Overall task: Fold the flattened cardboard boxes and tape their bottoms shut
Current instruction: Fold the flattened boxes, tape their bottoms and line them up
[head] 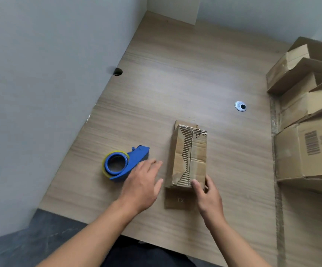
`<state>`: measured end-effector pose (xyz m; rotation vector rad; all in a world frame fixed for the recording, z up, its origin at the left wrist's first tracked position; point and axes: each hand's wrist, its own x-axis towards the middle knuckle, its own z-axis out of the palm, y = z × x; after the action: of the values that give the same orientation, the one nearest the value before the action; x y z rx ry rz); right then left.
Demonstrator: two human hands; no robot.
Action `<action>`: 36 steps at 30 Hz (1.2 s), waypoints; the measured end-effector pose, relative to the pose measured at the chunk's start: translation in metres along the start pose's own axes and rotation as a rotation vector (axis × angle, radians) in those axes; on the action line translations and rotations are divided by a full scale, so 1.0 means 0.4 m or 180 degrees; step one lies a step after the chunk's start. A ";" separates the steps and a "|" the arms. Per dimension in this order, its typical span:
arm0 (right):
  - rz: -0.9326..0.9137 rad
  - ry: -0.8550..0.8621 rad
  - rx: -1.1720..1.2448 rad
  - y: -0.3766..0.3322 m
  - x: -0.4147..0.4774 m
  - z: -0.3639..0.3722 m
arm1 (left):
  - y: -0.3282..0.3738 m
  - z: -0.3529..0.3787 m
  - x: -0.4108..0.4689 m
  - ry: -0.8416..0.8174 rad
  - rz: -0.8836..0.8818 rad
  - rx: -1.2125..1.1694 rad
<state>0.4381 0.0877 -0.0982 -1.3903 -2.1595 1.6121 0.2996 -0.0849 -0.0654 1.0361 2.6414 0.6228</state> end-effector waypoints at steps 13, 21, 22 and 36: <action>0.0037 0.0010 -0.0926 -0.005 0.016 -0.007 | 0.074 0.165 0.006 -0.0972 -0.1421 -0.1453; 0.0057 -0.0211 -0.0578 0.018 0.029 -0.014 | 0.057 0.132 0.025 -0.0861 -0.1446 -0.1497; 0.0119 -0.0321 -0.0391 0.028 0.037 -0.017 | 0.049 0.124 0.033 -0.0960 -0.1508 -0.1687; -0.0152 -0.0587 -0.0271 0.036 0.029 -0.028 | 0.069 0.081 0.059 -0.1191 -0.1410 -0.1410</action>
<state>0.4465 0.1040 -0.1096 -1.2451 -2.3701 1.7114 0.3109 -0.0406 -0.0826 0.3764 2.1584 0.7698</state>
